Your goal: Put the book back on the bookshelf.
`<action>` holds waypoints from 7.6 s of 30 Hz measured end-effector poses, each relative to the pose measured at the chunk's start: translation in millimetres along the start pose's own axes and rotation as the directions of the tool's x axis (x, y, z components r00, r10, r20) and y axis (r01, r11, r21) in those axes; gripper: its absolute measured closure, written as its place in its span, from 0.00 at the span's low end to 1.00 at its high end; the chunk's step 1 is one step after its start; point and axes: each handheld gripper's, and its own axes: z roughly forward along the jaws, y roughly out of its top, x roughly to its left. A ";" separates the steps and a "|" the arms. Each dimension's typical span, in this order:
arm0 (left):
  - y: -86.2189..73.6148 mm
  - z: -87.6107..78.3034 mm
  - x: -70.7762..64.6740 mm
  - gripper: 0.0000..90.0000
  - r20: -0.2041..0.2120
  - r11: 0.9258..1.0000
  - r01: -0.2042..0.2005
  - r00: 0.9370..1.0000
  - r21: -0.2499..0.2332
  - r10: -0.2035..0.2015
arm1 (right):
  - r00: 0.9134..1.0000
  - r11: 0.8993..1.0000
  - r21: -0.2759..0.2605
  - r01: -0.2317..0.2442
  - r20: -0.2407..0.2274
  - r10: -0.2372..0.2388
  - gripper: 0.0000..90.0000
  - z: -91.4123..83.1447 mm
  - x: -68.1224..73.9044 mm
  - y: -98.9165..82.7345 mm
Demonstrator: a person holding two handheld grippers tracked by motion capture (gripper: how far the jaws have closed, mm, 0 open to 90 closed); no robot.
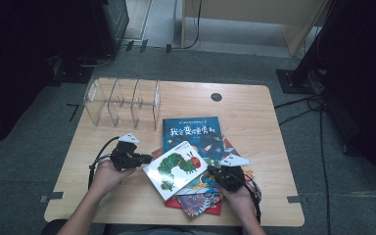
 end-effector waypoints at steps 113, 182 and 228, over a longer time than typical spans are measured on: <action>81.1 -33.8 -38.8 0.86 0.080 0.944 0.160 0.979 0.289 -0.190 | 0.962 0.973 -0.008 0.229 -0.154 -0.227 0.79 49.5 40.1 33.2; 155.5 -39.6 64.5 0.86 -0.308 0.864 0.500 0.833 0.065 -0.459 | 0.972 0.974 -0.002 0.225 -0.066 -0.225 0.63 48.5 26.5 34.7; 189.0 -4.3 92.7 0.86 -0.349 0.826 0.563 0.772 -0.012 -0.531 | 0.968 0.971 -0.002 0.240 -0.078 -0.240 0.64 48.7 25.2 35.4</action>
